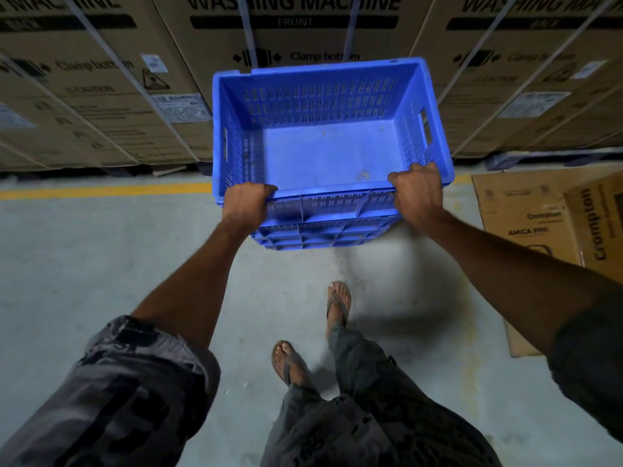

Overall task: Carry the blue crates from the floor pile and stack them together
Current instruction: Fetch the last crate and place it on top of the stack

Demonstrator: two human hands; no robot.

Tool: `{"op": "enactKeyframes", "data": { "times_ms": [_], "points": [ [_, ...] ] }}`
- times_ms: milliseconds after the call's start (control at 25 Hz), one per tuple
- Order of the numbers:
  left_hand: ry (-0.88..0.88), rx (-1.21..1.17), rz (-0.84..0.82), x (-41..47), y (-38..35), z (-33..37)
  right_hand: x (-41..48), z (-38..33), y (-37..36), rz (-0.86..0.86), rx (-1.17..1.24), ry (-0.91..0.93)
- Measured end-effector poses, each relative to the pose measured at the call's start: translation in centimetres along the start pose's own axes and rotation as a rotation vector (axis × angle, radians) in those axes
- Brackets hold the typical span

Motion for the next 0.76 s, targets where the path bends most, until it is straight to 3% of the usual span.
{"op": "enactKeyframes", "data": {
  "times_ms": [320, 760],
  "points": [
    [0.05, 0.057, -0.088, 0.2, -0.7, -1.6, 0.1, -2.0, -2.0, -0.114, 0.015, 0.046],
    [0.058, 0.092, -0.148, 0.2, -1.7, -1.4, 0.1, -1.4, -2.0, -0.079, 0.03, 0.043]
  ]
}}
Point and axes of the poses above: each hand's wrist, its own x-axis towards the middle knuckle, its own y-axis out of the back of the hand, z = x × y, the point moved 9 cm from there along x, towards the middle knuckle, and after that the axes turned 8 degrees about -y, right-handed, at the moved point
